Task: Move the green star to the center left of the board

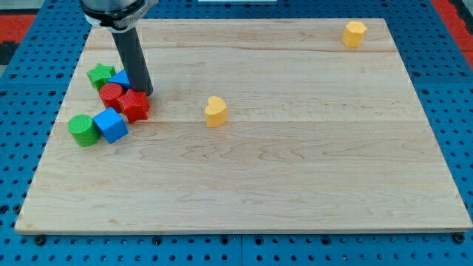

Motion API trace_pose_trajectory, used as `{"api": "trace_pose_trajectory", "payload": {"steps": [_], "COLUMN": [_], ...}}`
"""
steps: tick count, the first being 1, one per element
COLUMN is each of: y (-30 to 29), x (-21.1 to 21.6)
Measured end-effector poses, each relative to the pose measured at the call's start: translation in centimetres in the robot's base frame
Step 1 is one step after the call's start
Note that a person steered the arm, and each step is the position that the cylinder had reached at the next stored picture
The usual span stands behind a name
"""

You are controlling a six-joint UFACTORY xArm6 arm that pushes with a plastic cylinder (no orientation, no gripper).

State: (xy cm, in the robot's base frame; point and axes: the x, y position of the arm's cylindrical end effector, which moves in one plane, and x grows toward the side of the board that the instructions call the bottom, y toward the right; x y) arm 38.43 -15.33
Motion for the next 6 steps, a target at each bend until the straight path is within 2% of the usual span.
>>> {"api": "trace_pose_trajectory", "payload": {"steps": [1,2,3,4,5,6], "y": [2.0,0.5,-6.0,-9.7,-9.7,-9.7], "x": [-0.9,-4.0,-5.8,-5.5,-3.7,-4.3]}}
